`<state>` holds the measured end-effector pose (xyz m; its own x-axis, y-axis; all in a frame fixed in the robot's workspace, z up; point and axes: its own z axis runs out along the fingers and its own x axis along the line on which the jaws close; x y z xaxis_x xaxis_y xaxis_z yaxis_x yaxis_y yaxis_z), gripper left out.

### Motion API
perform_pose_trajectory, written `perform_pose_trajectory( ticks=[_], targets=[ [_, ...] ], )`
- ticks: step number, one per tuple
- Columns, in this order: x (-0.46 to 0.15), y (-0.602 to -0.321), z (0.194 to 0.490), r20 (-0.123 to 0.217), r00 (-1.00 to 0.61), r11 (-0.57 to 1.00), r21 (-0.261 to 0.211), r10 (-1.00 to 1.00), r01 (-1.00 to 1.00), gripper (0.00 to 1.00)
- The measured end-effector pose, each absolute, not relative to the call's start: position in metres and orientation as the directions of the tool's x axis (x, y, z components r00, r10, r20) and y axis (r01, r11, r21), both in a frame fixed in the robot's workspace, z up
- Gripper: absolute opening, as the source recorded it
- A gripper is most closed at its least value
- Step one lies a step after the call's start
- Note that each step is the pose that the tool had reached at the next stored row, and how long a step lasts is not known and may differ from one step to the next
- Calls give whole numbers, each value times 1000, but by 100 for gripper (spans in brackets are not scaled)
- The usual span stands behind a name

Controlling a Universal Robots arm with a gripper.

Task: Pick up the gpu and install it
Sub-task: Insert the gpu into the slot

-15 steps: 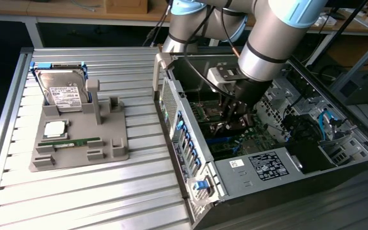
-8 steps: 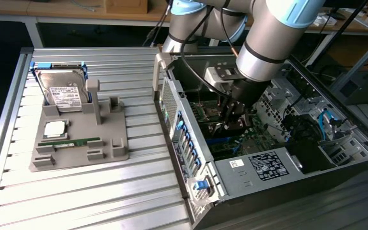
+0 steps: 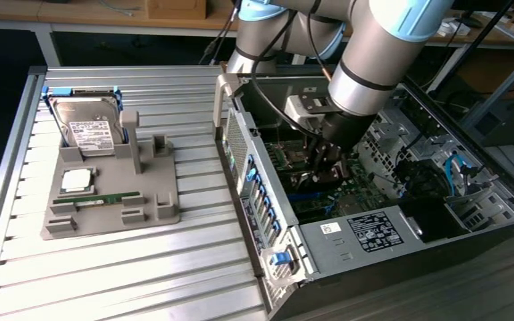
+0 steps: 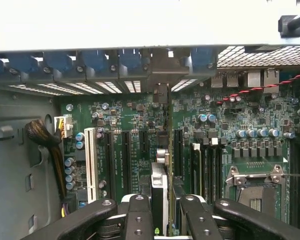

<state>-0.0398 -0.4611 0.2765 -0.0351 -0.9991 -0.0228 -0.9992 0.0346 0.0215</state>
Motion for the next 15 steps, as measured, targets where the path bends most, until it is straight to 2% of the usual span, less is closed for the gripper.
perform_pose_trajectory(
  ticks=[15],
  targets=[
    [-40, -462, 269, -20, -35, 35, 21, -999, -999, 27]
  ],
)
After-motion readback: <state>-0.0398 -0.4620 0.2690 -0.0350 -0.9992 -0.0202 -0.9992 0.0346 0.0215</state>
